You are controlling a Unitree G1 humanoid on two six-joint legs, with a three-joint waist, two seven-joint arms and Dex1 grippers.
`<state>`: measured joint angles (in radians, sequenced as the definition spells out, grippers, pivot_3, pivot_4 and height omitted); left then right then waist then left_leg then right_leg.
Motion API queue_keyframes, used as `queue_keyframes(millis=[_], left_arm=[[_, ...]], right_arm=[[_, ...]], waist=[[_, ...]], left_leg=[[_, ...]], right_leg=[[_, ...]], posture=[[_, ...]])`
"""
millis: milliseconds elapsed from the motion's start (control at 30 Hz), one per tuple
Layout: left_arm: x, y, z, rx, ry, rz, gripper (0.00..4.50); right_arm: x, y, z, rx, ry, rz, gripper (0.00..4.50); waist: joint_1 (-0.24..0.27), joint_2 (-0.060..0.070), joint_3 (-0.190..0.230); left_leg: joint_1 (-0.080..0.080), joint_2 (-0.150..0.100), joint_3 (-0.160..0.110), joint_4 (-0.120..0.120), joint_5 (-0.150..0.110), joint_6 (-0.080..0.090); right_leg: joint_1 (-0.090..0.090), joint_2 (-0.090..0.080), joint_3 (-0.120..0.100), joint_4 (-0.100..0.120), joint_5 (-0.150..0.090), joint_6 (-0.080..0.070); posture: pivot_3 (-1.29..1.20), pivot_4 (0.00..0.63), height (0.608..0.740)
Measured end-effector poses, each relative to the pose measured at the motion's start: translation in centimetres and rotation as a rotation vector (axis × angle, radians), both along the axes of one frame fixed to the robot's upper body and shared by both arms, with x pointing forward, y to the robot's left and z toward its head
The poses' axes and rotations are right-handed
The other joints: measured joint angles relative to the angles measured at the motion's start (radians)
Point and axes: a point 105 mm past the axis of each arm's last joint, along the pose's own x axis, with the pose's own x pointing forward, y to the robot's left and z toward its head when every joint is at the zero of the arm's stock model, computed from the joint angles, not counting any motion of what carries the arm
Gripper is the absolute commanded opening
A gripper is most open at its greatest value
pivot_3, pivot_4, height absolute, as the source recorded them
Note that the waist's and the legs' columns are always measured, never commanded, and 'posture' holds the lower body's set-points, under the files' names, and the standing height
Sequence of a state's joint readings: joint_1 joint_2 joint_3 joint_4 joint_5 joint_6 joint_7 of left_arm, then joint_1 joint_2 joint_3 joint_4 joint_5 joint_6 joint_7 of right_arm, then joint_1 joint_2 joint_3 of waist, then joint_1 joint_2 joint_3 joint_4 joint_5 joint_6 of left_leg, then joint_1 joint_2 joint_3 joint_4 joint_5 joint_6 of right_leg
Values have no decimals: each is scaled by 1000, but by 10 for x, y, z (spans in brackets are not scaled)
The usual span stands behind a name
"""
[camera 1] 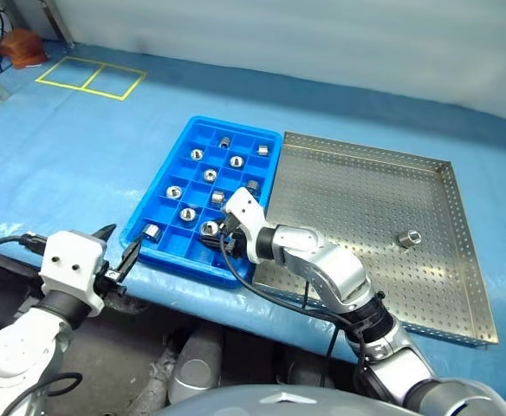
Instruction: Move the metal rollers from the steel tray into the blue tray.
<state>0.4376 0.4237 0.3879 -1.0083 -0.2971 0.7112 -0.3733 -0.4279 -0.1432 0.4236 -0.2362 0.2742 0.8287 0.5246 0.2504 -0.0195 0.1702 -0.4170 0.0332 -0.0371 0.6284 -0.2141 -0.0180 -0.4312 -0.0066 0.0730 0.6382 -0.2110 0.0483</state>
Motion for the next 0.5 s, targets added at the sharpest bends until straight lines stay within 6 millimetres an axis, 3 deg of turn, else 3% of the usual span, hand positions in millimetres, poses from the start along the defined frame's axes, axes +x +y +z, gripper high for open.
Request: queue_keyframes(millis=[500], left_arm=[[1,-2,2,5,-5,-15,2412]], right_arm=[[3,1,-3,-4,0,-11,1707]], waist=[[72,0,0]], left_leg=[[0,9,0,0,-3,-8]], right_leg=[[-1,8,-2,1,-3,-5]], posture=[[506,150,740]])
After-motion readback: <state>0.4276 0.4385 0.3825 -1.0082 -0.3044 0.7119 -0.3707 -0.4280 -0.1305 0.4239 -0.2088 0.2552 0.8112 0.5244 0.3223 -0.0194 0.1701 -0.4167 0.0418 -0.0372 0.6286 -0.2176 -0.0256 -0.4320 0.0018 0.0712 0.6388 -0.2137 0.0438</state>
